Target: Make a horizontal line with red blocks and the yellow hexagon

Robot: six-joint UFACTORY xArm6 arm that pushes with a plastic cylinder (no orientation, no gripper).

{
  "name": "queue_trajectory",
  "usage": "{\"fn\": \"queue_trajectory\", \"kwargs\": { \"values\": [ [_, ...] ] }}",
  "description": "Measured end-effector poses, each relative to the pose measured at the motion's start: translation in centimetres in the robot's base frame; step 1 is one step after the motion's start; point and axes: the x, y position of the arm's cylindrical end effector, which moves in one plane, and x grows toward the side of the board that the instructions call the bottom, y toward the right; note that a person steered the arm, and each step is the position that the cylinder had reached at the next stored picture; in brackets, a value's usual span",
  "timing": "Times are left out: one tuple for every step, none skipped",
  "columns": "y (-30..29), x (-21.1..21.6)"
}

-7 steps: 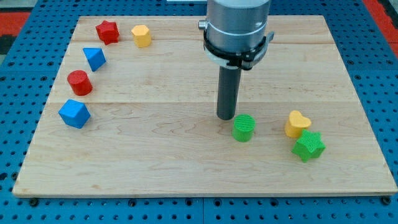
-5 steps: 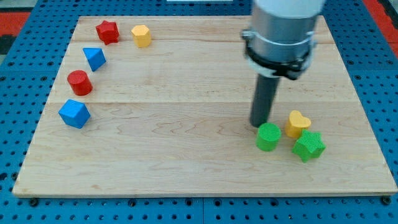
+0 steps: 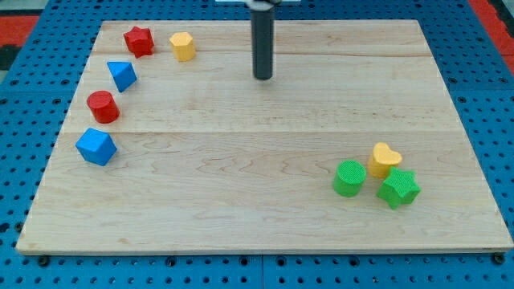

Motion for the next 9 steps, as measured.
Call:
{"fn": "queue_trajectory", "kwargs": {
  "values": [
    [-2.5,-6.4],
    [-12.8,-4.9],
    [-15.2,-7.0],
    [-16.2,-10.9],
    [-23.6,-9.4],
    [-26.6,-7.6],
    [-25.6,-6.9],
    [-21.3,-5.1],
    [-16.6,-1.9]
  ]
}}
